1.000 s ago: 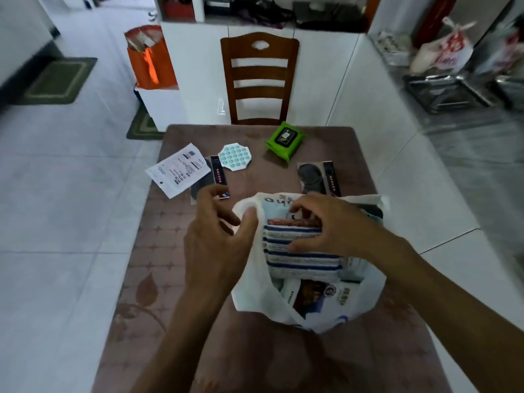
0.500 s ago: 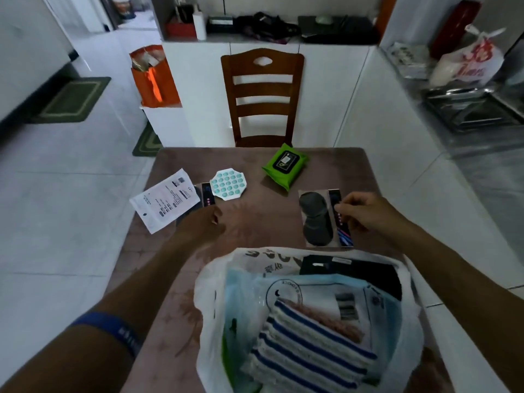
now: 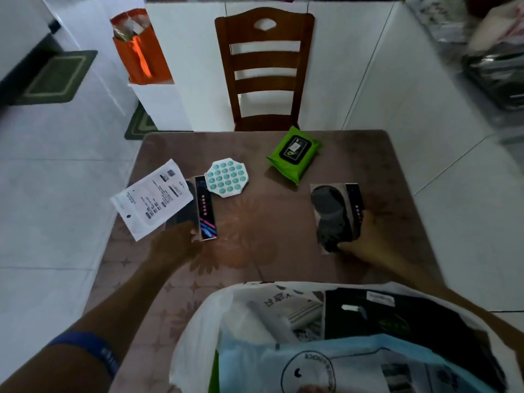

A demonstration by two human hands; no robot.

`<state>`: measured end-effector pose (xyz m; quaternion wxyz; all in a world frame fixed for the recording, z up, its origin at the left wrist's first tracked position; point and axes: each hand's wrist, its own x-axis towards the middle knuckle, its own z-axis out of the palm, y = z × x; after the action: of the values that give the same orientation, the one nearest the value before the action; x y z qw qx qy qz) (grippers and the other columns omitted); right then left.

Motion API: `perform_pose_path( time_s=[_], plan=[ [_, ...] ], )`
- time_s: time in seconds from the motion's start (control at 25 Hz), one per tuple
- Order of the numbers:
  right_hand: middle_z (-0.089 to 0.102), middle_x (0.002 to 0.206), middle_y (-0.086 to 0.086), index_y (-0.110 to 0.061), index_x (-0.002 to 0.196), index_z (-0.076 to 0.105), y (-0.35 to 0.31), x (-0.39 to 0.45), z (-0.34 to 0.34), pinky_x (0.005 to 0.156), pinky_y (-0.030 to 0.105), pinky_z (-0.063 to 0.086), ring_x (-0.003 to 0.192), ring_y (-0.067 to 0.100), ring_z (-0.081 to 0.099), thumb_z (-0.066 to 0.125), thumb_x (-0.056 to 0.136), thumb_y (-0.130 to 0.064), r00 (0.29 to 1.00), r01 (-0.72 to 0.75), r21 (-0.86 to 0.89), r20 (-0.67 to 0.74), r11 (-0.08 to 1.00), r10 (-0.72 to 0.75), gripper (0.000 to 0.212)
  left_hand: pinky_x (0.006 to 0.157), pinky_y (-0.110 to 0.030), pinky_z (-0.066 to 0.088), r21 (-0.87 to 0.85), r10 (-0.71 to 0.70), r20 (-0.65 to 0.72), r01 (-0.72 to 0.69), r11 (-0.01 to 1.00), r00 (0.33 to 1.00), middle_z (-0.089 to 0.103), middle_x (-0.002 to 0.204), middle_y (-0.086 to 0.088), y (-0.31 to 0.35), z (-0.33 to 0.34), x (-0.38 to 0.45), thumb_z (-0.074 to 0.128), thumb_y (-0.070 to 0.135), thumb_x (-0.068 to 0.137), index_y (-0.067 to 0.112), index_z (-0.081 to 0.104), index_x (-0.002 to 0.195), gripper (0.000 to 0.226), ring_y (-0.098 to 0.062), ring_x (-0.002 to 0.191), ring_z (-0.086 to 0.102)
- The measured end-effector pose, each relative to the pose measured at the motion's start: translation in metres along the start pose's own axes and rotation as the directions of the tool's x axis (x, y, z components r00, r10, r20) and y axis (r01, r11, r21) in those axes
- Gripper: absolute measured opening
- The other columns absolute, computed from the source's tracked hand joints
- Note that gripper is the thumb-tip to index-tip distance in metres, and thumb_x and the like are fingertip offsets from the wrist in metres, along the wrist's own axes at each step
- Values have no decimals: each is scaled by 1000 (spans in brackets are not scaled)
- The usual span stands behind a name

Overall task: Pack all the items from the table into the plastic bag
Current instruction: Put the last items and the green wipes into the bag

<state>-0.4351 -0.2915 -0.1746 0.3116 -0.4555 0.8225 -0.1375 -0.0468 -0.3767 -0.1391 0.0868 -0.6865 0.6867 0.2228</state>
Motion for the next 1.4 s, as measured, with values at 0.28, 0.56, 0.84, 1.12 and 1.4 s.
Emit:
perform_pose_path(
  time_s=[0.28, 0.56, 0.84, 1.12, 1.4],
  plan=[
    [60, 128, 8, -19, 130, 49, 46, 59, 8, 90, 46, 52, 109, 28, 61, 87, 38, -64, 994, 16, -148, 109, 989, 0, 109, 66, -30, 42, 166, 94, -146, -69, 984, 985, 69, 113, -5, -9, -8, 20, 56, 33, 92, 18, 61, 112, 25, -25, 101, 66],
    [62, 109, 15, -5, 135, 33, -16, 47, -1, 56, 29, 45, 86, 27, 61, 75, 77, -26, 960, 69, -426, 273, 902, 55, 75, 109, -57, 30, 238, 80, 137, -111, 965, 987, 3, 161, -17, -24, 7, 83, 62, 71, 74, 44, 15, 150, 94, -44, 146, 8],
    [58, 80, 10, -15, 113, 49, -58, 27, -6, 58, 41, 48, 69, 19, 57, 75, 73, -12, 891, 170, -158, 446, 973, -83, 47, 90, -42, 53, -8, 204, -198, -210, 978, 959, 66, 122, -12, -3, 25, 56, 56, 22, 92, 17, 55, 127, 35, -32, 108, 65],
    [56, 79, 11, -14, 116, 43, -180, -2, 26, 56, 31, 51, 65, 20, 58, 70, 82, 2, 795, 249, 164, 528, 955, -298, 46, 84, -32, 55, -95, 360, -238, -391, 915, 902, 71, 113, -8, 8, 50, 21, 56, 28, 92, 19, 58, 127, 36, -23, 94, 68],
    [56, 84, 3, -20, 110, 42, -205, 5, 96, 68, 37, 50, 77, 20, 58, 75, 74, -8, 803, 223, 88, 549, 971, -234, 50, 85, -36, 52, -626, -313, 5, 247, 740, 950, 57, 126, -13, -44, 38, 69, 91, 28, 59, 8, 49, 127, 82, -28, 108, 57]
  ],
)
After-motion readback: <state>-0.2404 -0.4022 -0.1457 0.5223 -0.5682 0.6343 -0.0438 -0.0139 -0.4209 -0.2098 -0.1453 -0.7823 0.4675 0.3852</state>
